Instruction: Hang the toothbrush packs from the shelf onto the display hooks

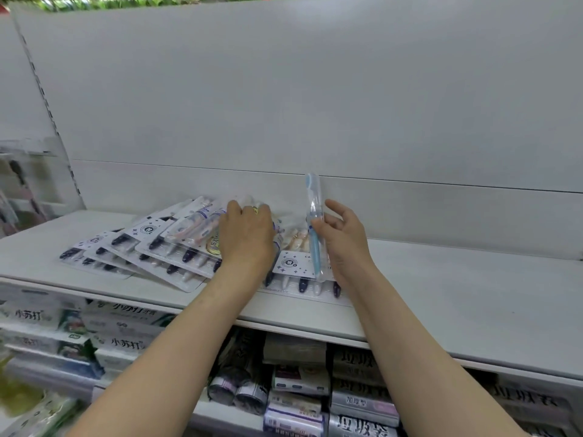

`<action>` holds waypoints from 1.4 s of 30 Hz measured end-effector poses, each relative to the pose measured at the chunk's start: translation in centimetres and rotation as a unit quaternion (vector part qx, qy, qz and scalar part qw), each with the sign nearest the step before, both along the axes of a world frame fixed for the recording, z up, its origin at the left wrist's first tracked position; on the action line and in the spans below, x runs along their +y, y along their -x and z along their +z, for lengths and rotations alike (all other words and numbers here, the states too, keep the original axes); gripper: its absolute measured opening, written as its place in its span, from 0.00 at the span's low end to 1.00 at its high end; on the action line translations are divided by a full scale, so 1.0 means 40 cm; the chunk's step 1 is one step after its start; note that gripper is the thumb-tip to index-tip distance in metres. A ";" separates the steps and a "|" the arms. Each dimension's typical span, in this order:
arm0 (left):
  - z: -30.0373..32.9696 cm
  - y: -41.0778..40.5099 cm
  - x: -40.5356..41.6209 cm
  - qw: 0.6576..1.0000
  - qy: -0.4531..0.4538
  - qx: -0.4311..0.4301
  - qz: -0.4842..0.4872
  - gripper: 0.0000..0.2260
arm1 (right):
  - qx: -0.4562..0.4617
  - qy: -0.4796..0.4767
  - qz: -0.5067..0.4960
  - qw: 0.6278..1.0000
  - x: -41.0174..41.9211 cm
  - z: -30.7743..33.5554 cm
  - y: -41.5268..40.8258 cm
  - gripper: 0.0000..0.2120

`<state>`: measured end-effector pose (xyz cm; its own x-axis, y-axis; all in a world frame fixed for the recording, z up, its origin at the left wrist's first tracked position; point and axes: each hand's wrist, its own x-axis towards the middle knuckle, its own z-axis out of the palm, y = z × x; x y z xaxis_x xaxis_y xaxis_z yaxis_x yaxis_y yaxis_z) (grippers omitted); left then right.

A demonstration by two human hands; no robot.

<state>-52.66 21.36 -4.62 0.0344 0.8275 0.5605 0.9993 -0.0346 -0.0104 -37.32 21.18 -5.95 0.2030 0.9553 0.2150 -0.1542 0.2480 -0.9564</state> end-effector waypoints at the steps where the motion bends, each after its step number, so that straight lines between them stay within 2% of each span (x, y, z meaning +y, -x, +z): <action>1: 0.000 0.003 -0.005 1.000 -0.013 -0.026 -0.003 0.15 | 0.011 -0.004 0.006 1.000 0.001 0.000 0.001 0.24; 3: -0.002 0.015 -0.021 0.990 -0.042 -0.131 -0.018 0.18 | 0.036 -0.011 0.023 0.999 -0.001 0.003 0.006 0.25; 5: -0.011 0.036 -0.043 0.956 -0.061 -0.283 -0.053 0.18 | 0.049 -0.018 0.042 0.998 -0.007 0.010 0.014 0.25; 9: -0.051 0.092 -0.124 0.869 -0.077 -0.469 -0.138 0.16 | 0.046 -0.037 0.078 0.995 -0.041 0.032 0.034 0.22; 12: -0.074 0.151 -0.189 0.777 -0.073 -0.607 -0.152 0.14 | 0.066 -0.043 0.081 0.994 -0.084 0.036 0.074 0.19; 15: -0.091 0.232 -0.245 0.722 -0.078 -0.671 -0.150 0.11 | 0.101 -0.032 0.097 0.990 -0.135 0.025 0.181 0.16; 19: -0.114 0.399 -0.324 0.660 -0.099 -0.727 -0.158 0.07 | 0.067 -0.056 0.135 0.987 -0.197 0.004 0.386 0.09; 23: -0.149 0.616 -0.394 0.620 -0.093 -0.764 -0.156 0.06 | 0.067 -0.045 0.145 0.986 -0.242 -0.040 0.589 0.09; 27: -0.208 0.881 -0.474 0.612 -0.086 -0.775 -0.136 0.10 | 0.066 -0.005 0.167 0.984 -0.302 -0.117 0.857 0.15; 32: -0.255 1.204 -0.576 0.602 -0.114 -0.780 -0.129 0.11 | 0.039 -0.002 0.216 0.976 -0.344 -0.171 1.212 0.14; 36: -0.281 1.409 -0.615 0.611 -0.114 -0.776 -0.107 0.10 | 0.053 0.010 0.257 0.965 -0.362 -0.191 1.439 0.13; 42: -0.303 1.666 -0.579 0.625 -0.127 -0.764 -0.096 0.10 | 0.034 0.008 0.264 0.964 -0.308 -0.197 1.709 0.14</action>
<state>-119.28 -1.80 -16.73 -0.6174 0.7676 0.1721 -0.1740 -0.3466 0.9217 -105.70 8.85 -13.84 -0.2991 0.9323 0.2035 -0.3171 0.1041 -0.9427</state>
